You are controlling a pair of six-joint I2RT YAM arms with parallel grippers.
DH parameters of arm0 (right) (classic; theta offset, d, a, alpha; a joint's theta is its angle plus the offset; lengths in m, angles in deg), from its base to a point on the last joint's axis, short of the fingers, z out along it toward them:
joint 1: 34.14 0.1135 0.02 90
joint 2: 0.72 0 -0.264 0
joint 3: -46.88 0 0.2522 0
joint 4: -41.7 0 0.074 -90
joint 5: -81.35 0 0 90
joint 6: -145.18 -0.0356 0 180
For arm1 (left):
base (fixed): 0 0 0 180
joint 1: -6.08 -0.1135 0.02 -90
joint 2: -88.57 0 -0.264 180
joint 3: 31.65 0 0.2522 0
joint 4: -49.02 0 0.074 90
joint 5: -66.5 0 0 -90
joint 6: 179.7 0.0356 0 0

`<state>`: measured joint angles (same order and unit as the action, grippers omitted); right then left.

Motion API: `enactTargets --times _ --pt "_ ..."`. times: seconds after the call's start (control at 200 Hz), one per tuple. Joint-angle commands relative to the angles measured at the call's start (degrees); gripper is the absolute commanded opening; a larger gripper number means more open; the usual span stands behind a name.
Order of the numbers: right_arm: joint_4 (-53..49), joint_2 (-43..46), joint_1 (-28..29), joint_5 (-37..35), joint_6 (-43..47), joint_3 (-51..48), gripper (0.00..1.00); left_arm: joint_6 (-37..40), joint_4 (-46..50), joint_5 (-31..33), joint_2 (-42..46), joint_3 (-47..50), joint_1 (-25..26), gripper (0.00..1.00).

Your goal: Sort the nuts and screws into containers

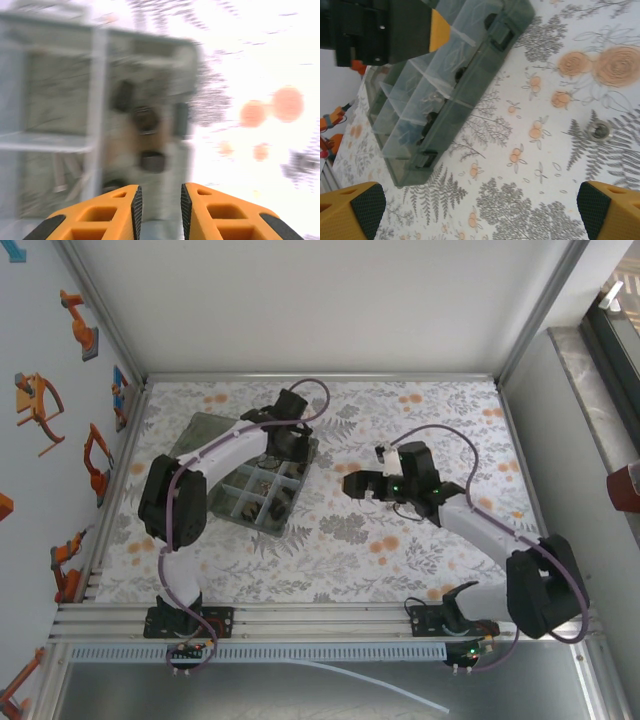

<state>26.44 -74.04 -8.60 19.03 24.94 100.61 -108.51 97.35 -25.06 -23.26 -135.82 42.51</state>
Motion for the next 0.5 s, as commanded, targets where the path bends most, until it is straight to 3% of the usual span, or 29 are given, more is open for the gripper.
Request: enactTargets --times 0.0,0.255,0.496 --pt "-3.1 5.8 -2.1 -2.4 -1.0 -3.3 1.0 -0.2 -5.4 -9.2 -3.4 -4.6 2.7 0.25" --pt "-10.4 19.0 -5.5 -4.8 -1.2 -9.8 1.0 1.2 -5.9 -12.4 -14.8 -16.6 10.7 0.28" --pt "-14.1 27.4 -5.7 -6.0 -0.8 -12.6 0.99 5.9 -4.2 -10.9 -22.6 -25.3 15.3 0.31"
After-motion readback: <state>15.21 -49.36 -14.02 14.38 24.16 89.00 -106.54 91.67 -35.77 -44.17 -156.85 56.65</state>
